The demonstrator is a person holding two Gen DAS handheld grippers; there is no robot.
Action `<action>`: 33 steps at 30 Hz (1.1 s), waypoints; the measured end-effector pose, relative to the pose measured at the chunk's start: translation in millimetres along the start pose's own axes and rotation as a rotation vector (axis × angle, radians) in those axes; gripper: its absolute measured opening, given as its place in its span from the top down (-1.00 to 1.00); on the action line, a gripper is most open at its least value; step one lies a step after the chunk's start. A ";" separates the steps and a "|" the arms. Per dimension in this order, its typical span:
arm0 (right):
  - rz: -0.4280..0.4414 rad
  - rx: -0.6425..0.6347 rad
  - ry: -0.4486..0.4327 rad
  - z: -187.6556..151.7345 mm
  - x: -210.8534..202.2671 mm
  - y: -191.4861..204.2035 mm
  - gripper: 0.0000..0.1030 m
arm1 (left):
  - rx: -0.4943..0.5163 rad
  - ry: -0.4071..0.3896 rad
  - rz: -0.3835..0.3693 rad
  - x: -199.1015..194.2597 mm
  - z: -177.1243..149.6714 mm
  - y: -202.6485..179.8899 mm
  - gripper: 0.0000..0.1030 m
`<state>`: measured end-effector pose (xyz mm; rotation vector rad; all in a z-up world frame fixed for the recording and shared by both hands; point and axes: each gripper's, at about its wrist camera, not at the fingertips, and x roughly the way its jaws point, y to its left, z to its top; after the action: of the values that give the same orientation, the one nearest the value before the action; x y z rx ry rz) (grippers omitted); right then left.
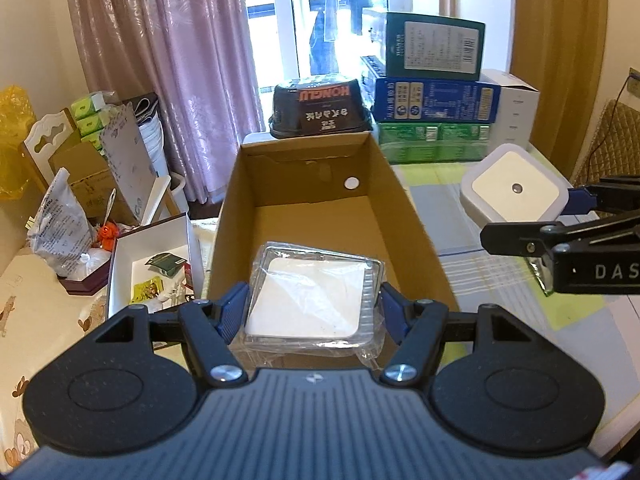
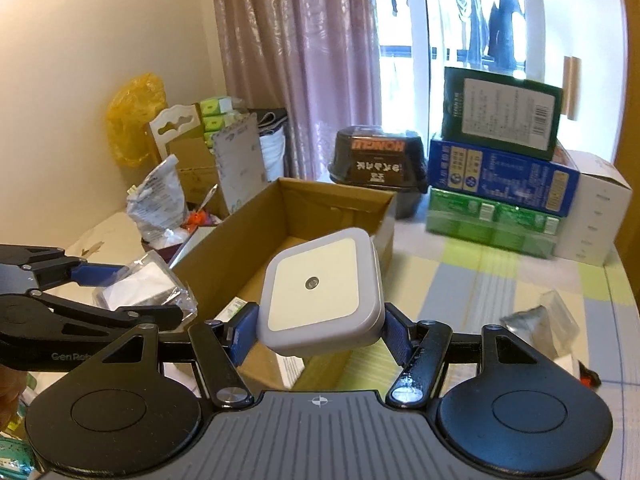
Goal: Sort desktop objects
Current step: 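Carry the tray and night-light over the cardboard box, then open the left tool to drop the clear tray into the cardboard box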
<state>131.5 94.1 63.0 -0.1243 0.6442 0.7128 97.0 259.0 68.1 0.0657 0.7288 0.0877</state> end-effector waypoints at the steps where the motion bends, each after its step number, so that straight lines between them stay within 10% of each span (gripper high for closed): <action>1: 0.003 -0.002 0.005 2.0 4.9 1.1 -0.21 | -0.002 0.001 0.000 3.1 1.7 2.9 -0.25; 33: 0.060 0.052 0.093 7.1 87.8 2.2 -0.21 | -0.020 0.062 -0.007 88.5 8.2 45.9 -0.40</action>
<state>184.0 148.0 17.1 -0.0911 0.7579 0.7509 165.6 313.4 19.8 0.0409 0.7901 0.0905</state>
